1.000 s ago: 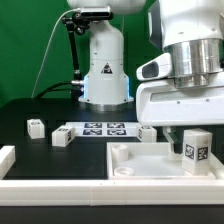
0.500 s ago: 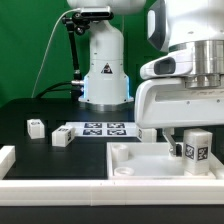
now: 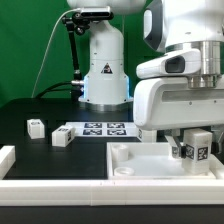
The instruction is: Assemble one leg
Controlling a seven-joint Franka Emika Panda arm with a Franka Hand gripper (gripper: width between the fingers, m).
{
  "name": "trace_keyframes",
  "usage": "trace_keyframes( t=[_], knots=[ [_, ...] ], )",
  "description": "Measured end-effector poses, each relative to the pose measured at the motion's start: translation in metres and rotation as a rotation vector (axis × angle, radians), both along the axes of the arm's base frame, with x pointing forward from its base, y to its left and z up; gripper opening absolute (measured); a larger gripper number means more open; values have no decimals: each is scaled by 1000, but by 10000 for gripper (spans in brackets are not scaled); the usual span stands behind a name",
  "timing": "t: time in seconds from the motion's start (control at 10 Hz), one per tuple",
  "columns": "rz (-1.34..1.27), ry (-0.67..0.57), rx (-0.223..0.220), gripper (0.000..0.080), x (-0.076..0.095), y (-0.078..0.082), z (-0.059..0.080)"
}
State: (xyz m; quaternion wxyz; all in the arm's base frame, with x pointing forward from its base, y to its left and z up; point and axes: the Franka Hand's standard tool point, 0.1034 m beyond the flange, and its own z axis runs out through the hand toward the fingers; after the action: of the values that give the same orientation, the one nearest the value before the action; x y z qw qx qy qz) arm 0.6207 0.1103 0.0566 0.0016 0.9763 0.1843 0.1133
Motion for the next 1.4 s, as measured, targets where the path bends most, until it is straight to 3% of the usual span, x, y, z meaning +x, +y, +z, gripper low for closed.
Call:
trace_keyframes(
  t=[0.1,0.2,0.4,0.9,1.1,1.2,1.4],
  knots=[
    [0,0,0,312,0,0,0],
    [-26,1,7,265,0,0,0],
    [-83,6,20,265,1,-2,0],
    [-770,31,222,266,2,-4,1],
    [-940,46,269,269,1,-5,1],
    [-1128,63,315,272,0,-3,1],
    [-1378,73,353,275,-3,3,0]
  ],
)
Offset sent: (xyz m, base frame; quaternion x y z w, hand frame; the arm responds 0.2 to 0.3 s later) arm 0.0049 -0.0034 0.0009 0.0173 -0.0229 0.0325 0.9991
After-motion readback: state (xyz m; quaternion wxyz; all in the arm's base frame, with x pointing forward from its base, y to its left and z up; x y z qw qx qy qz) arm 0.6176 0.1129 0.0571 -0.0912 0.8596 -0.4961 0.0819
